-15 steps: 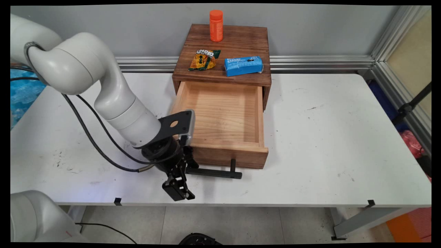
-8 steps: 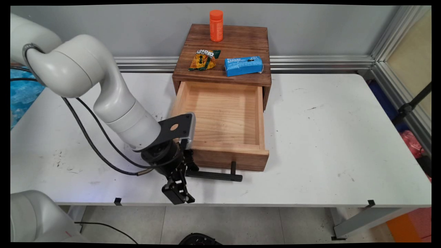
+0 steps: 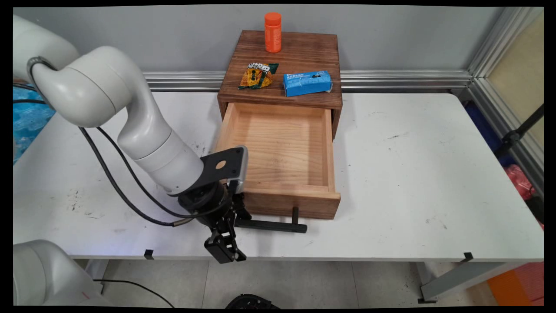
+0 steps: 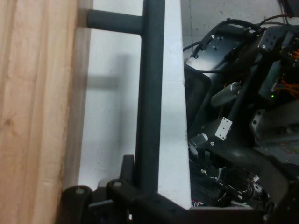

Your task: Open the drawer

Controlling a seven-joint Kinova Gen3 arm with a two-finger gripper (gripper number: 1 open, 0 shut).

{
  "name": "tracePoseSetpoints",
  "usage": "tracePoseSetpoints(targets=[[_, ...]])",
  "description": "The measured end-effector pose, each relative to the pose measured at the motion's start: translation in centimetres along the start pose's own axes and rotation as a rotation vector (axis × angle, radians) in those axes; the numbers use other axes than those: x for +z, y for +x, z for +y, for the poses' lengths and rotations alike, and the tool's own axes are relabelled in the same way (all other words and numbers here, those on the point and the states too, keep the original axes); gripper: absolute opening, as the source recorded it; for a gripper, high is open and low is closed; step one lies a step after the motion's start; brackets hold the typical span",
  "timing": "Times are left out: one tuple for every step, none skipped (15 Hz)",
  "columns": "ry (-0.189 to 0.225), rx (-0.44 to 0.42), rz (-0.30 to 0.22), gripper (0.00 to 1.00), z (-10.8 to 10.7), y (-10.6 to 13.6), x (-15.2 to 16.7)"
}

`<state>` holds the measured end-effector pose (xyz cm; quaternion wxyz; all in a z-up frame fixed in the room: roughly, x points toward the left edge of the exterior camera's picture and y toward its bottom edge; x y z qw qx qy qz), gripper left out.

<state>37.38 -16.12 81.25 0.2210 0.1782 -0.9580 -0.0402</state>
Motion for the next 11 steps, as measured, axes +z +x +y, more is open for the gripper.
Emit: tracePoseSetpoints(targets=[[-0.001, 0.000, -0.001, 1.00, 0.11, 0.03, 0.02], [-0.001, 0.001, -0.001, 1.00, 0.20, 0.04, 0.04], [-0.001, 0.001, -0.002, 1.00, 0.27, 0.06, 0.05], [-0.001, 0.003, -0.003, 1.00, 0.34, 0.07, 0.06], [0.000, 0.003, -0.004, 1.00, 0.40, 0.07, 0.08], [0.000, 0.004, -0.004, 1.00, 0.45, 0.07, 0.09], [0.000, 0.005, -0.004, 1.00, 0.48, 0.06, 0.09], [0.000, 0.005, -0.005, 1.00, 0.50, 0.05, 0.10], [0.001, 0.007, -0.006, 1.00, 0.53, 0.03, 0.10], [0.001, 0.008, -0.006, 1.00, 0.55, 0.02, 0.11], [0.001, 0.009, -0.007, 1.00, 0.56, 0.00, 0.11]])
